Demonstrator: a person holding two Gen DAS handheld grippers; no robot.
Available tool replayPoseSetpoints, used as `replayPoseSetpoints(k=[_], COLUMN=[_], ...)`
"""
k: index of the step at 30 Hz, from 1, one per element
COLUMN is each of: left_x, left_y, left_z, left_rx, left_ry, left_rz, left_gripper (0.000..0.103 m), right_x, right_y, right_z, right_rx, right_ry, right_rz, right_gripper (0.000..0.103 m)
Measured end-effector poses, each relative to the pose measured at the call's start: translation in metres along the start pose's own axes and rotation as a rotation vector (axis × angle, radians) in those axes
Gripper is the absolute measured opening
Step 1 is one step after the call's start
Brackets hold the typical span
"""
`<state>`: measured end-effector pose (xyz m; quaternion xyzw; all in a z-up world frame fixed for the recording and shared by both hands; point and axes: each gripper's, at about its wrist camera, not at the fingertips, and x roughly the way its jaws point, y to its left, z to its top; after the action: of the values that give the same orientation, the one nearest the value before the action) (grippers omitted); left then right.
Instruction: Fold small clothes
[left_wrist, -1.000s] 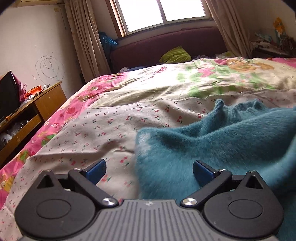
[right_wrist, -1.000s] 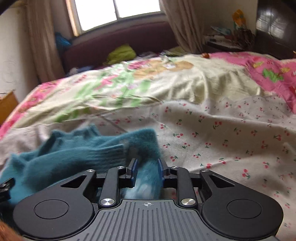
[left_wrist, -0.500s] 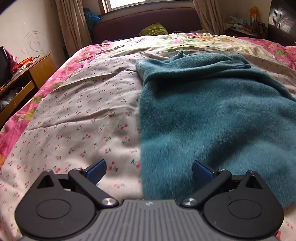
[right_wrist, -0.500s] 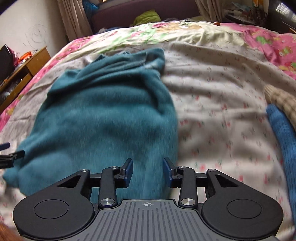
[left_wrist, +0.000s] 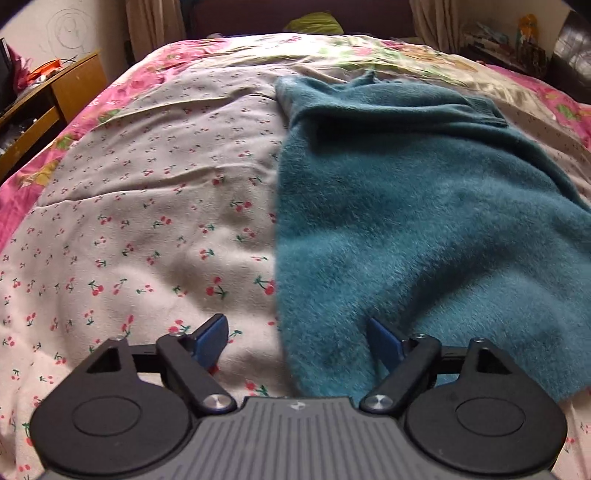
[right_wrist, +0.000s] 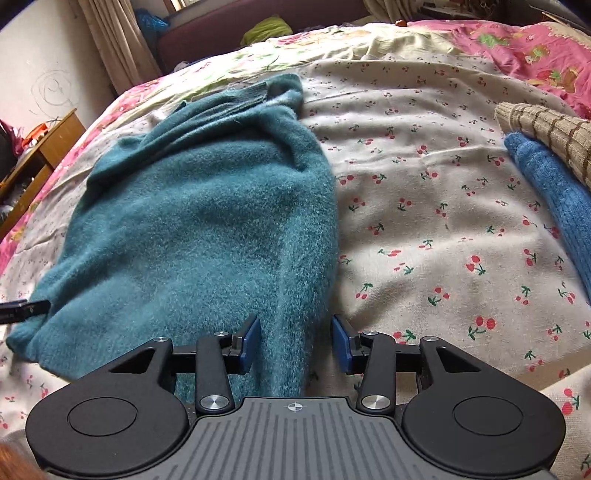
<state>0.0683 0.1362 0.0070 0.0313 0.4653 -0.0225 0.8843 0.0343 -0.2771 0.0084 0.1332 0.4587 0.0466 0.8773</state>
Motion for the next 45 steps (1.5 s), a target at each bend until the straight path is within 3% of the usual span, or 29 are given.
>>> replayPoseSetpoints(k=[8,18,20,22,25,30,32,35,36,38,45], left_x=[-0.007,-0.002,-0.007,-0.012,-0.016,-0.006,0.0,0.001,-0.002,-0.007,-0.024], left_y=[-0.01,-0.018,-0.015,-0.011,-0.005,-0.006,-0.01,-0.011,-0.008,0.003,0.032], left_z=[-0.009,-0.009,-0.01,-0.012,-0.014,-0.011,-0.009,-0.005,-0.003,0.001,0.04], left_rx=[-0.025,0.004,-0.017,-0.053,-0.092,-0.093,-0.062,-0.057,-0.079,-0.154,-0.428], left_ry=[0.067,0.09,0.068,0.052,0.041,0.079,0.115,0.129,0.124,0.111,-0.01], left_rz=[-0.067,-0.033,-0.052,-0.063,-0.085,-0.095,-0.099,-0.098,-0.11,-0.162,-0.493], left_gripper=[0.08,0.079,0.057,0.05,0.042,0.046,0.056,0.052,0.049,0.025,0.02], right_x=[0.004,0.001,0.0,0.001,0.002,0.009,0.009,0.003,0.0,-0.008,-0.027], right_y=[-0.009,-0.016,-0.017,-0.018,-0.015,-0.009,-0.011,-0.017,-0.018,-0.017,0.014], right_z=[-0.003,-0.006,-0.006,-0.006,-0.007,-0.006,-0.006,-0.003,-0.001,0.004,0.063], right_rx=[0.048,0.099,0.111,0.127,0.121,0.116,0.134,0.215,0.236,0.271,0.316], right_ry=[0.009,0.002,0.011,0.026,0.04,0.049,0.051,0.056,0.047,0.015,-0.124], right_rz=[0.036,0.07,0.085,0.108,0.129,0.128,0.145,0.215,0.237,0.301,0.532], right_gripper=[0.043,0.042,0.032,0.023,0.023,0.025,0.025,0.015,0.013,0.012,0.011])
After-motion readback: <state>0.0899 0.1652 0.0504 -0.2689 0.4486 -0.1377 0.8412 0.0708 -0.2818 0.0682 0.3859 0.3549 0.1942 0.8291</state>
